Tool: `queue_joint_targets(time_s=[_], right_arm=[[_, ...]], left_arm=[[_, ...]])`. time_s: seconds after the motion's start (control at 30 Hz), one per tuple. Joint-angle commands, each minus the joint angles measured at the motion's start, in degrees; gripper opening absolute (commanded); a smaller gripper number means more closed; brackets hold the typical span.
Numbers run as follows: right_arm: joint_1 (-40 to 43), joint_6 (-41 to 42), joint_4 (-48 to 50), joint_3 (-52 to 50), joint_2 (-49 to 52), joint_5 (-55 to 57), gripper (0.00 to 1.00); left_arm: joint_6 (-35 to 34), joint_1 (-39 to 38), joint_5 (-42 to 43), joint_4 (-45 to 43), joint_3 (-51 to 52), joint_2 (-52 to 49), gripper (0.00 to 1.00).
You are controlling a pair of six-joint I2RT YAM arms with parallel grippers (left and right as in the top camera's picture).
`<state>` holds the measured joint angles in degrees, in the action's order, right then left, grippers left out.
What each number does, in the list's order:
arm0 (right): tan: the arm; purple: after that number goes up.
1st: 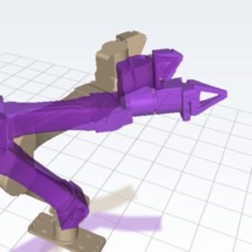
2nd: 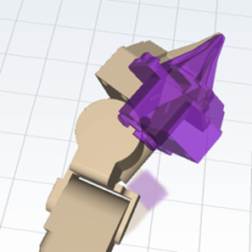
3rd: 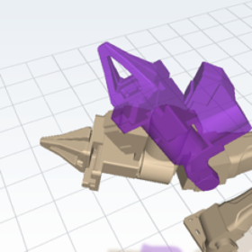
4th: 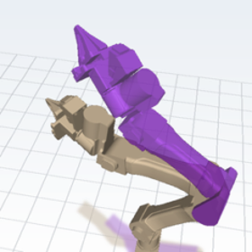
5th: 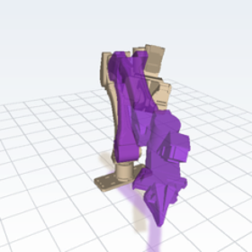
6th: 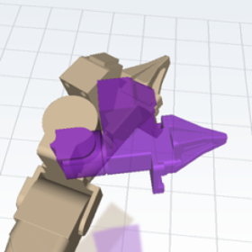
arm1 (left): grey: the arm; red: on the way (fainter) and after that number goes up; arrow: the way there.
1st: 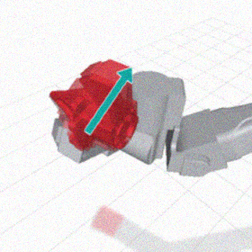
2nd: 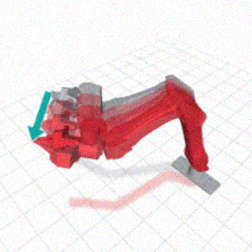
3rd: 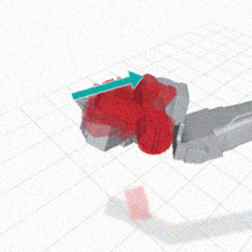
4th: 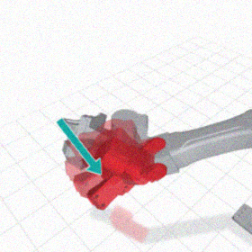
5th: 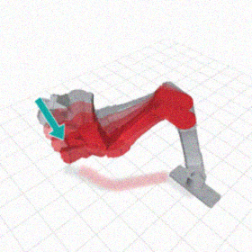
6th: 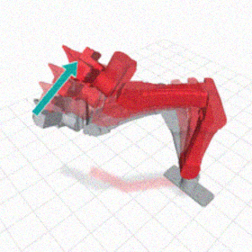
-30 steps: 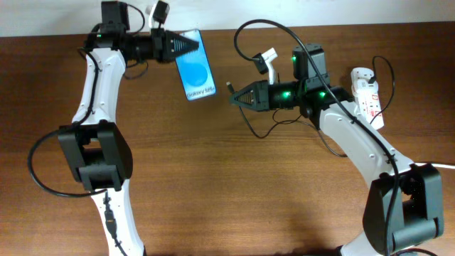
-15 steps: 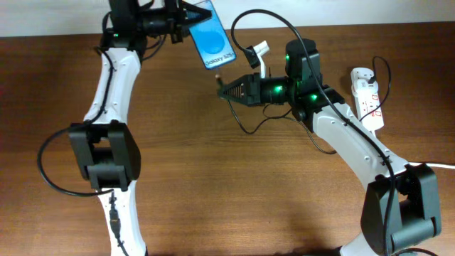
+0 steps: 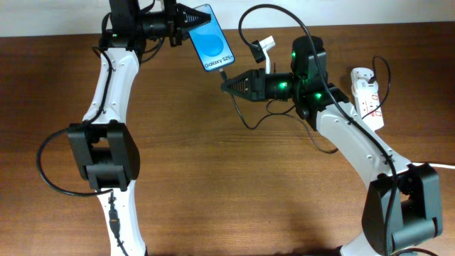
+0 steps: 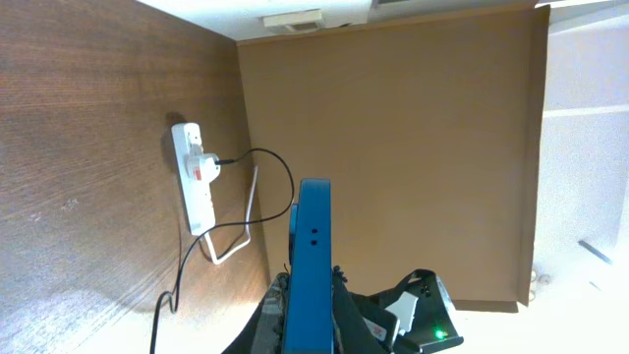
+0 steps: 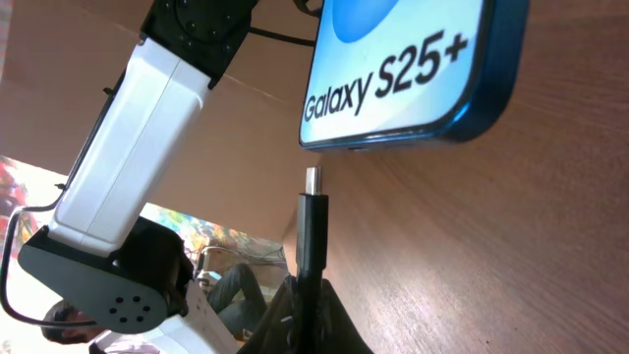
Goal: Plug charger to phone and switch on socket
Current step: 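Align the USB-C plug under the phone's bottom port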
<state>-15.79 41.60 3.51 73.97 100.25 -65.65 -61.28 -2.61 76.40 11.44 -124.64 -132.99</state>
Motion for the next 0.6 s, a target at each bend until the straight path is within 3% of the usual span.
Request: queue_joint_targets(time_s=[0.0,0.57], right_arm=[[0.6,-0.1,0.0,0.1,-0.1,-0.3,0.04],[1.2,1.4,-1.1,0.1,0.5,2.0,0.04]], left_arm=[[1.6,-0.2,0.9,-0.1,-1.0,0.4,0.00],[0.9,-1.7,2.8,-2.0,-1.0,0.4,0.00]])
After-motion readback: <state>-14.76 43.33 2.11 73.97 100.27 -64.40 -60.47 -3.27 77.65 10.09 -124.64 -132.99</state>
